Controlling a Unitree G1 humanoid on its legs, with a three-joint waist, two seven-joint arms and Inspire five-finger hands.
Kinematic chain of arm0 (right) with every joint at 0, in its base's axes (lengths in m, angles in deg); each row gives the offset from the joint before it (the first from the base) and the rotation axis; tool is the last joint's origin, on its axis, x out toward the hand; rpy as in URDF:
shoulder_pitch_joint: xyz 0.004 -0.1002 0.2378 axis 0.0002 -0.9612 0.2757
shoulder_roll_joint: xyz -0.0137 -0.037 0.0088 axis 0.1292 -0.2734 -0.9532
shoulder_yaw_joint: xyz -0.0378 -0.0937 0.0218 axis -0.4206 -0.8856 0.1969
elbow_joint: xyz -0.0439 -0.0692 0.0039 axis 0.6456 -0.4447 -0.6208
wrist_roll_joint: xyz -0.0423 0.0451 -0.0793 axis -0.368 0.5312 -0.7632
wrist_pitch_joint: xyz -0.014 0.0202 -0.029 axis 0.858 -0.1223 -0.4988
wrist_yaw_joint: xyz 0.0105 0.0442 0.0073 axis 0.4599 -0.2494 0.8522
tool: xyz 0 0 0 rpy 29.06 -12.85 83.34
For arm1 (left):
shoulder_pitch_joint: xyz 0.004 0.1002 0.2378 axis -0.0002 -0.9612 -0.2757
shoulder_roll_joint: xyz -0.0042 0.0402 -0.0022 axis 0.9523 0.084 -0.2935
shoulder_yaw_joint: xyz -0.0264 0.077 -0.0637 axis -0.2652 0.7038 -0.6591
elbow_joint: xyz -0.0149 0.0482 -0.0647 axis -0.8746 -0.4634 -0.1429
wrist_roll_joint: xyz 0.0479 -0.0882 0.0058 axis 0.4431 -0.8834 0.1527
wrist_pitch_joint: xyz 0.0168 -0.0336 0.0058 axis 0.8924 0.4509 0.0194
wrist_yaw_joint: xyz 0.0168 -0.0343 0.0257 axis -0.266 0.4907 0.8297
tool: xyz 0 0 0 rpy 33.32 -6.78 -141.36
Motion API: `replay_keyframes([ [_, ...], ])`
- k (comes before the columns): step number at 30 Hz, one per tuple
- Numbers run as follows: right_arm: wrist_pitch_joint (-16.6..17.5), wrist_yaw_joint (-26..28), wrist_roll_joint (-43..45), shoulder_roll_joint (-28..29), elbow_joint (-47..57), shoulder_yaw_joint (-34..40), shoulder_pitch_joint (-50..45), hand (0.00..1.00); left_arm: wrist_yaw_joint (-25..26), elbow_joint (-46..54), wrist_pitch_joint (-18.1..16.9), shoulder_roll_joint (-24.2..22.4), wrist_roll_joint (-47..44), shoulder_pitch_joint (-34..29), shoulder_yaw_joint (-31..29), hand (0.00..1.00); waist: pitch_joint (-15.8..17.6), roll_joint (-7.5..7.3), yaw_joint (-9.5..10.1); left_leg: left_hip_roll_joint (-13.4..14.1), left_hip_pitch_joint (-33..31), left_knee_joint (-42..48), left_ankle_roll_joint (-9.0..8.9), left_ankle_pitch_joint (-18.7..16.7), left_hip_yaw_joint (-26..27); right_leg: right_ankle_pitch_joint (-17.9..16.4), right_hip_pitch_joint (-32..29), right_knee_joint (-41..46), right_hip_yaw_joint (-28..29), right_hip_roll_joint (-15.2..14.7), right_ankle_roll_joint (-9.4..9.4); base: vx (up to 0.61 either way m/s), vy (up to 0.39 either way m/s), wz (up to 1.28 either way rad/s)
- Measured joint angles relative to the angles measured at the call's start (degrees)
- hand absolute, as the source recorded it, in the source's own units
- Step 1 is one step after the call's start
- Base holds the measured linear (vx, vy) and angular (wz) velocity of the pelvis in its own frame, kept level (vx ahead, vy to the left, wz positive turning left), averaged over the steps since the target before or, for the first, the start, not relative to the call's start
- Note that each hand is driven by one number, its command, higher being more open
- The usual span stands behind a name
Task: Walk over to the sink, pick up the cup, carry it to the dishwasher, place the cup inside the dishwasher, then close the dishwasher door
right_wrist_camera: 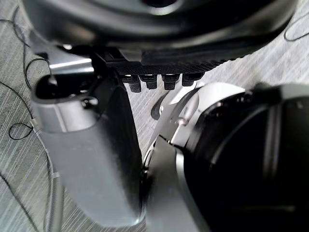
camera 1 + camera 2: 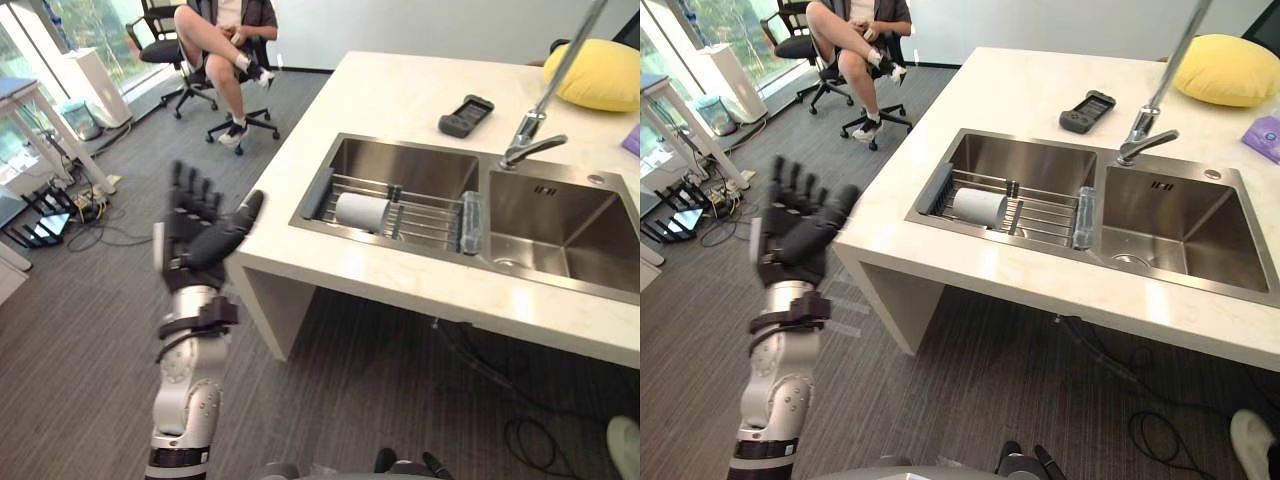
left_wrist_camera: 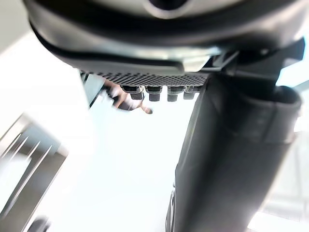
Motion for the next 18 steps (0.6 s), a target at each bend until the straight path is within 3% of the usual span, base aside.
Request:
replay_keyframes([
  [1, -0.02, 0.00, 0.03, 0.23, 0.24, -0.89, -0.44, 1.00, -2.44, 0.04, 0.66, -0.01, 0.01, 0.26, 1.66, 1.00, 0.53, -0.65, -0.43, 0.96, -0.77, 3.02, 0.87, -1.62, 0.99, 0.02, 2.06, -0.87, 0.12, 0.12, -0.36, 0.00, 0.004, -0.09],
  [3, -0.11, -0.04, 0.01, -0.31, 1.60, -2.15, -1.38, 1.00, -5.26, 1.22, 1.89, -0.14, 0.06, 0.82, 4.14, 1.00, 0.75, -0.48, -0.58, 0.88, -2.63, 0.91, 1.31, -4.95, 2.76, -0.15, 3.62, -1.46, 0.43, -0.35, -0.86, 0.00, 0.021, -0.06],
  [6, -1.57, -0.56, -0.03, -2.49, 2.37, -5.77, -1.91, 1.00, -8.81, 6.70, 2.49, -0.18, 0.33, 0.76, 6.37, 1.00, 0.99, -0.39, 0.31, -0.64, -5.60, -10.02, 1.08, -4.17, 3.35, -0.23, 3.47, -2.42, 2.80, -1.92, -0.74, 0.00, 0.105, -0.41],
  [8, -2.08, -0.65, 0.05, -3.53, 4.53, -6.91, -2.78, 1.00, -9.90, 8.95, 2.51, -0.35, 0.40, 1.85, 6.36, 1.00, 0.41, 3.22, 0.84, 2.05, -5.13, -16.71, 2.04, -4.77, 2.72, 0.51, 3.42, -1.32, 5.19, 0.82, 0.59, 0.08, 0.180, -0.65],
  [9, -2.04, -0.95, 0.61, -4.03, 4.74, -6.97, -2.82, 1.00, -10.42, 8.88, 2.95, 0.20, 0.26, 2.81, 6.24, 1.00, 0.88, 4.74, 0.67, 2.74, -4.25, -14.87, 1.70, -0.58, 2.19, -0.46, 3.64, 0.59, 6.02, 1.62, 1.89, 0.11, 0.240, -0.58],
  [11, -1.93, -1.27, 1.24, -3.77, 5.09, -8.16, -3.28, 1.00, -10.36, 8.89, 3.82, 1.43, -0.05, 2.76, 6.22, 1.00, 0.13, 4.21, 0.54, 1.88, -2.58, -15.63, 1.77, 1.75, 2.39, -0.81, 4.21, 0.95, 8.21, 0.92, 2.64, 0.10, 0.236, -0.52],
  [15, -0.56, -2.42, 3.07, -2.63, 5.02, -9.81, -3.90, 1.00, -10.20, 8.91, 5.31, 2.55, -2.25, 3.14, 6.37, 1.00, -2.15, 1.11, -0.47, -3.15, 2.20, -27.55, 2.16, 3.84, 5.49, -0.86, 3.26, -0.19, 9.37, -4.00, 3.97, 0.12, 0.132, -0.05],
  [18, -0.02, -2.38, 4.97, -2.48, 3.97, -9.71, -4.72, 1.00, -9.74, 8.12, 5.61, 2.71, -2.18, 3.69, 8.46, 1.00, -3.30, 0.73, -0.70, -3.42, 3.62, -32.67, 2.25, 9.15, 5.98, -0.48, 3.57, -2.81, 8.31, -4.22, 4.83, 0.14, 0.038, 0.09],
])
